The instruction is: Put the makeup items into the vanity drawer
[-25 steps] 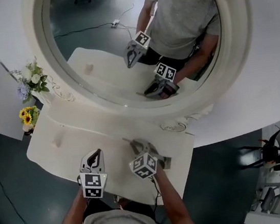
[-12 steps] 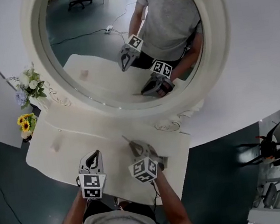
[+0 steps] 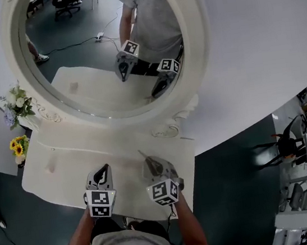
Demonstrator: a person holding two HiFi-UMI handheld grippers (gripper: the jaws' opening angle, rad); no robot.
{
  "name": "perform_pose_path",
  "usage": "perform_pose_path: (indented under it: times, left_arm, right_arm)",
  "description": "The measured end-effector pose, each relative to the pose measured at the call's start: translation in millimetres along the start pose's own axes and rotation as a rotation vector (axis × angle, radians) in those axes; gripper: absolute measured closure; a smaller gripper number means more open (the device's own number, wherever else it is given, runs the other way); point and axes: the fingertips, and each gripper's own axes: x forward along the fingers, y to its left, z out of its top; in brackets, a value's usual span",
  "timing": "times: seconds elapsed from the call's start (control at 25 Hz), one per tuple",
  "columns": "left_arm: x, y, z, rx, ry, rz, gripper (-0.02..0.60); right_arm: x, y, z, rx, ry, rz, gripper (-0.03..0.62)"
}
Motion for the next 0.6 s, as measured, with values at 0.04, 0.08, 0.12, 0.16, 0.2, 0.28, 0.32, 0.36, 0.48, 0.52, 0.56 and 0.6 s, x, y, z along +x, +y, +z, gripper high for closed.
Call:
perform_pose_path:
  times: [0.04, 0.08, 0.12, 0.16, 0.2, 0.28, 0.32, 0.36, 0.48, 0.52, 0.56, 0.6]
  left_arm:
    - [2, -6, 1, 0.006, 0.0, -0.012, 0.581]
    - [4, -11, 2, 0.011, 0.0, -0.023, 0.581]
    - [6, -16, 3, 0.016, 0.001, -0.034, 0.581]
    - [8, -21, 3, 0.021, 0.002, -0.043, 0.581]
    - [10, -26, 3, 0.025, 0.003, -0.053, 0.581]
    - [14, -35, 3, 0.034, 0.006, -0.069, 0.581]
    - [16, -39, 3, 0.037, 0.008, -0.076, 0.581]
    - [18, -42, 3, 0.039, 0.01, -0.081, 0.581]
    - [20, -50, 0, 0.04, 0.021, -0.091, 0.581]
    - [20, -52, -3, 0.041, 0.026, -0.093, 0.581]
    - [21, -53, -5, 0.041, 0.032, -0.094, 0.581]
    - [21, -55, -8, 0.041, 0.038, -0.094, 0.581]
  right_arm:
    - [-5, -3, -5, 0.003, 0.005, -0.01, 0.537]
    - [-9, -6, -10, 0.006, 0.01, -0.017, 0.537]
    - [-13, -8, -15, 0.009, 0.015, -0.024, 0.537]
    - [-17, -10, -20, 0.012, 0.02, -0.029, 0.537]
    - [-21, -11, -25, 0.015, 0.024, -0.034, 0.537]
    - [-27, -12, -34, 0.022, 0.032, -0.04, 0.537]
    - [-29, -13, -38, 0.025, 0.034, -0.041, 0.537]
    - [-31, -12, -42, 0.026, 0.036, -0.04, 0.537]
    - [-34, -8, -53, 0.016, 0.043, -0.024, 0.537]
    - [-35, -5, -56, 0.011, 0.047, -0.016, 0.537]
    - [-34, -2, -60, 0.007, 0.05, -0.008, 0.537]
    - [-34, 2, -64, 0.006, 0.055, 0.001, 0.537]
